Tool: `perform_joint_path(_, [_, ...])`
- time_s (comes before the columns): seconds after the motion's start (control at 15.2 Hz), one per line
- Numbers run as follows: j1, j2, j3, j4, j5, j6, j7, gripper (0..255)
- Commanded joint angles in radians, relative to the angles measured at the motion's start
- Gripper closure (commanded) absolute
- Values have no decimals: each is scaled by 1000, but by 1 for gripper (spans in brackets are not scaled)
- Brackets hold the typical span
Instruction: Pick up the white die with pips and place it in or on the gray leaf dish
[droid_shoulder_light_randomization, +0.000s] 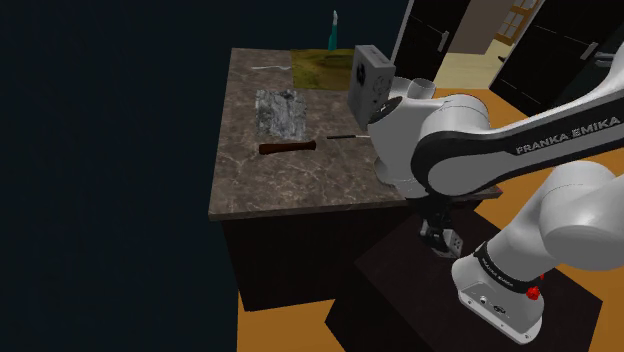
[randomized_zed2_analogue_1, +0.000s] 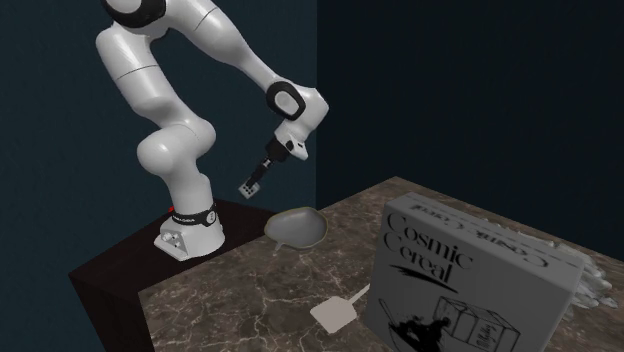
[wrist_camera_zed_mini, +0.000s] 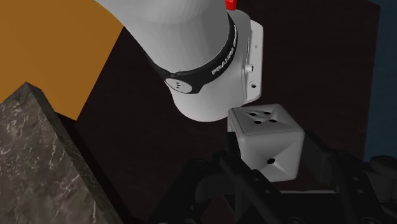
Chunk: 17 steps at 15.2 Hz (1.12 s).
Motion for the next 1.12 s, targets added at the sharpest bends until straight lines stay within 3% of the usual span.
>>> perform_joint_path(0.0, [3,-22,-6,10,1,-32,-3,255])
perform_joint_path(0.99, [9,-146,-56,129,-18,-273,-17,255])
perform_joint_path(1.06, [-8,-124,-70,144,-47,-268,-34,255])
